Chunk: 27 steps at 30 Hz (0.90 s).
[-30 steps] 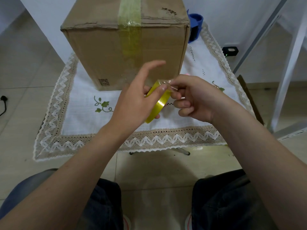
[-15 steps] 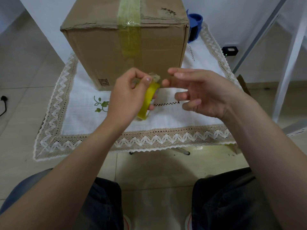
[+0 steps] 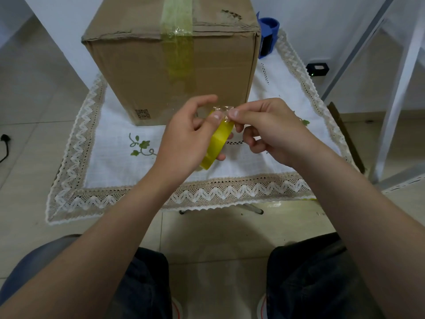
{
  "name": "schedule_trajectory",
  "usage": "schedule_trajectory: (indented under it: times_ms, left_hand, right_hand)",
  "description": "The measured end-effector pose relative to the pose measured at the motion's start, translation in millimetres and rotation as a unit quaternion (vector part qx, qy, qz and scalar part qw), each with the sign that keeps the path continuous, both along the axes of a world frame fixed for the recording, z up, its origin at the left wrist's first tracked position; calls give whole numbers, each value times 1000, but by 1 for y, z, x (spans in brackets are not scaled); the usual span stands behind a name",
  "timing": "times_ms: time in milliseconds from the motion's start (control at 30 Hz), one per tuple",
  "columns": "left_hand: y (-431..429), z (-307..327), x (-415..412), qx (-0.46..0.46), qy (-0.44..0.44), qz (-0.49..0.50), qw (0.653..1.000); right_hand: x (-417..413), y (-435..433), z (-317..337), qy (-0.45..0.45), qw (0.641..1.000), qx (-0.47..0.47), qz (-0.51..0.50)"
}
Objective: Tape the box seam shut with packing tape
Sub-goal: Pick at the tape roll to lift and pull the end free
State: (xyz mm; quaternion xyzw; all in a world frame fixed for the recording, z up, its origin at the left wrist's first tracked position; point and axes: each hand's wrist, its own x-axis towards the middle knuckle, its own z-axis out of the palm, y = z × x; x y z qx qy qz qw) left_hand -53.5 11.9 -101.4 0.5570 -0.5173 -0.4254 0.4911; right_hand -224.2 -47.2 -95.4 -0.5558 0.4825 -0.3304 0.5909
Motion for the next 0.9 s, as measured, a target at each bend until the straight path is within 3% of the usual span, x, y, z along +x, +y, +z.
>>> schedule_trajectory:
  times_ms: [100,300,500,633,900]
  left_hand:
    - [-4,-3,1,26,24,3,999]
    - [-11,-10,2,10,-27,45,999]
    - [-8,-5,2,-26,41,-26,998]
    - [-6,-6,0,-41,41,-45,997]
    - [-8,-9,3,-49,48,-10,998]
  right_hand:
    - [1,-1,0,-15,1000,3,-1]
    - [4,2,-1,-4,999,-36,16]
    - [6,3,0,-72,997,-2,2]
    - [13,4,-3,-77,997,1,-29]
    - [13,3,-6,-56,986,-107,-112]
